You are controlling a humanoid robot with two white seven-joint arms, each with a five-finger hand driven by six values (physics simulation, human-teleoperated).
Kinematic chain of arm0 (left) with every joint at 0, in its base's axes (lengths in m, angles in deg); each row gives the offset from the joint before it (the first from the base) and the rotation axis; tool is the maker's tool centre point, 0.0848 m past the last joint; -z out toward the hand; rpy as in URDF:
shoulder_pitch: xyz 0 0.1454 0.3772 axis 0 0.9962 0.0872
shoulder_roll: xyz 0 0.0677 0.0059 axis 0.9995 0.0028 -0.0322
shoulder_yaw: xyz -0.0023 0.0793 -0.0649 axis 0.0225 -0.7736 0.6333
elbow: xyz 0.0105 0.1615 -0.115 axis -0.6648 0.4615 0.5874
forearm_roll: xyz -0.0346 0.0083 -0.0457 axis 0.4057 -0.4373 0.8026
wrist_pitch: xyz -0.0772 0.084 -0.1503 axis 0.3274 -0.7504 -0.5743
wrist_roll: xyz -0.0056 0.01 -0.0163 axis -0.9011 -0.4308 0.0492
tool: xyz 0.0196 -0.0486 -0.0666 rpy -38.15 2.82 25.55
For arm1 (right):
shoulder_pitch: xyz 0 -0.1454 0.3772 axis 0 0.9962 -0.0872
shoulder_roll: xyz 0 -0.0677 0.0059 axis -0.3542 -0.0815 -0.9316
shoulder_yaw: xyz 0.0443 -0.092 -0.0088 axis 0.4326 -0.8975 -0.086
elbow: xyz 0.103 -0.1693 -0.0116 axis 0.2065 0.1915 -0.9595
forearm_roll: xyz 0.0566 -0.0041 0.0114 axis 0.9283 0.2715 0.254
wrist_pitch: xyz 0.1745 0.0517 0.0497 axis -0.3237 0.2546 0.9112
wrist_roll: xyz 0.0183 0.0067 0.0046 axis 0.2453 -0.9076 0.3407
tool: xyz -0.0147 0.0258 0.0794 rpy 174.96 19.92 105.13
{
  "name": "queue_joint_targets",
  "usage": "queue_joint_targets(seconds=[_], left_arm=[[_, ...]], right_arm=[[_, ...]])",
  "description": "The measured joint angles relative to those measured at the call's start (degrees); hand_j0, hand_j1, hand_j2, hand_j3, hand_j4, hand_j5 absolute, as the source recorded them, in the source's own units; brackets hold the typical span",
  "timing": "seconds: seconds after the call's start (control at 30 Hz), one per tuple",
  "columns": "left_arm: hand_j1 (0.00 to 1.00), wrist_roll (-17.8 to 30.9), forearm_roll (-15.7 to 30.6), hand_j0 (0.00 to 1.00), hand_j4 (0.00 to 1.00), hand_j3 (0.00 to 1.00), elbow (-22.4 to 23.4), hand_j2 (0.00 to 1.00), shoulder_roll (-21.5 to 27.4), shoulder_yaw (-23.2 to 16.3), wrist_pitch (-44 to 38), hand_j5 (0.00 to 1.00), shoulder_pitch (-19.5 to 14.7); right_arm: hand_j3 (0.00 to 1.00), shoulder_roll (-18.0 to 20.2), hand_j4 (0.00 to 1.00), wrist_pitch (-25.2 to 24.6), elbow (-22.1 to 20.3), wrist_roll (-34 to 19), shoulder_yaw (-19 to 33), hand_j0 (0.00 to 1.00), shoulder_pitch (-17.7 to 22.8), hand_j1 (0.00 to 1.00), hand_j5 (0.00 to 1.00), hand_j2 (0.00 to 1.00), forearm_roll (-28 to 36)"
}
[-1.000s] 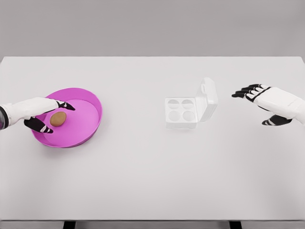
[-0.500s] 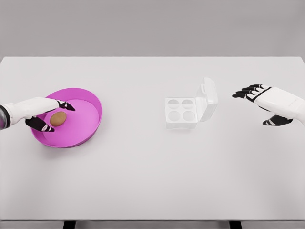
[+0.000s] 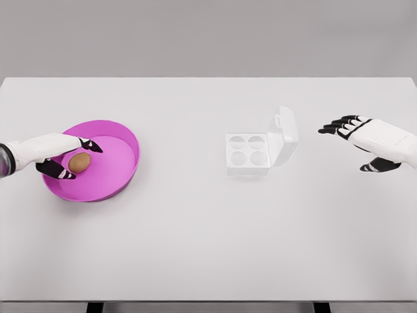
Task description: Pack egg into the box and close the box lid
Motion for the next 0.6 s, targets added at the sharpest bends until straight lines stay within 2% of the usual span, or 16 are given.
queue_joint_targets(seconds=[0.6], left_arm=[[0.76, 0.0, -0.9, 0.76, 0.76, 0.76, 0.3, 0.76, -0.5, 0.0, 0.0, 0.76, 0.0]], right_arm=[[1.0, 0.1, 1.0, 0.0, 0.0, 0.0, 0.0, 1.0, 0.1, 1.0, 1.0, 1.0, 0.0]])
